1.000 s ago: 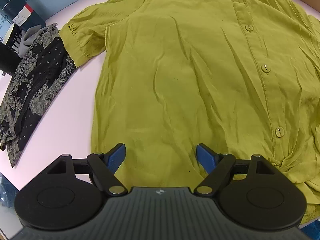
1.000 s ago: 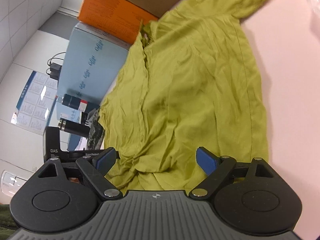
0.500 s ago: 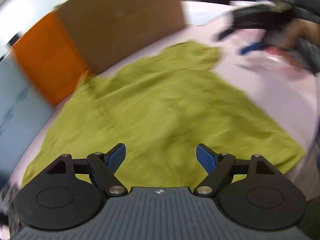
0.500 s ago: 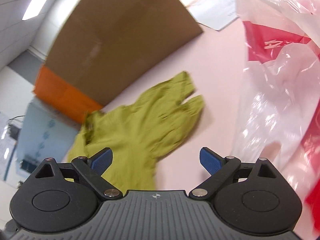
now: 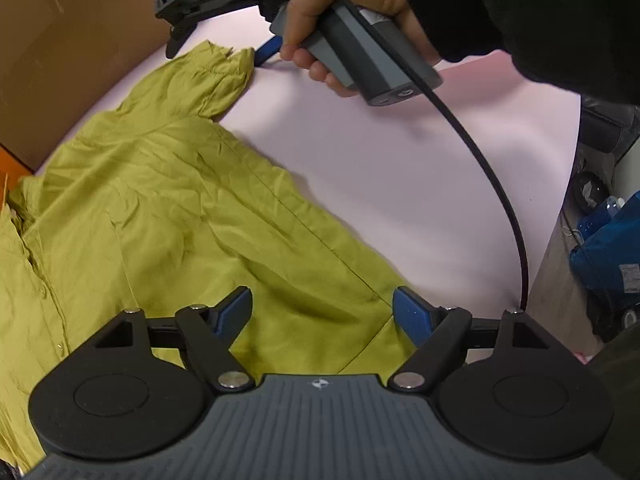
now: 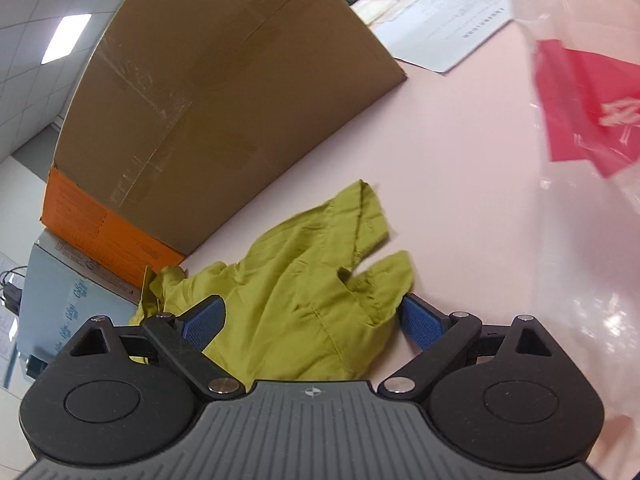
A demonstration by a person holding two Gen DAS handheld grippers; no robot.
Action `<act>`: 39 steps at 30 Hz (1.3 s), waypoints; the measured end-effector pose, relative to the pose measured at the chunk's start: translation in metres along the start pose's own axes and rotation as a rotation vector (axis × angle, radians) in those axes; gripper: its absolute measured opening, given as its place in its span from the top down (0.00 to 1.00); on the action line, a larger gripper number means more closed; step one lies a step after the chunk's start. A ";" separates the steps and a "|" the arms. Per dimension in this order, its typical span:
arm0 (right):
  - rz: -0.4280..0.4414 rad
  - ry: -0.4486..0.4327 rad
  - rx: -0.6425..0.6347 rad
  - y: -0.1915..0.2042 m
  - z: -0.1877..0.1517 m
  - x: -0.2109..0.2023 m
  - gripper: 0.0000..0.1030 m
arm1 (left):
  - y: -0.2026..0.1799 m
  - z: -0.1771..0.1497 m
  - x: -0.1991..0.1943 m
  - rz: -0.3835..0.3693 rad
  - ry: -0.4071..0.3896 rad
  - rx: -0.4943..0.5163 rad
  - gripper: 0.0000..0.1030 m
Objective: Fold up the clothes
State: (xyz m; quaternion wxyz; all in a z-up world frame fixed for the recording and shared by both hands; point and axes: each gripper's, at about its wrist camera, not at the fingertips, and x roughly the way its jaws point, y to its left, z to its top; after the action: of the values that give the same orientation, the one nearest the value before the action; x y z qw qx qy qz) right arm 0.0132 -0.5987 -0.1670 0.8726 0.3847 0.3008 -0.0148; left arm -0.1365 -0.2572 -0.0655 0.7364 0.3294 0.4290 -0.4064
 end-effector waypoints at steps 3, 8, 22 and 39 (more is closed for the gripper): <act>-0.006 -0.027 -0.047 0.005 0.002 0.010 0.09 | 0.003 -0.003 -0.002 -0.036 -0.002 -0.026 0.41; -0.091 -0.023 -0.135 0.012 0.002 0.023 0.85 | -0.001 -0.009 -0.007 -0.054 -0.026 -0.038 0.66; 0.048 -0.076 -0.248 0.095 0.021 0.016 0.89 | 0.023 -0.027 -0.017 -0.031 -0.089 -0.152 0.85; 0.190 0.282 -0.375 0.214 -0.074 0.161 0.49 | 0.124 -0.111 -0.058 0.117 -0.162 -0.510 0.46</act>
State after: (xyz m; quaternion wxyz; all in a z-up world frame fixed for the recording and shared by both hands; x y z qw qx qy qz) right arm 0.1624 -0.3645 -0.1501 0.8755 0.2410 0.3795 0.1770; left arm -0.0848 -0.0905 -0.0422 0.8496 0.1242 0.4375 -0.2670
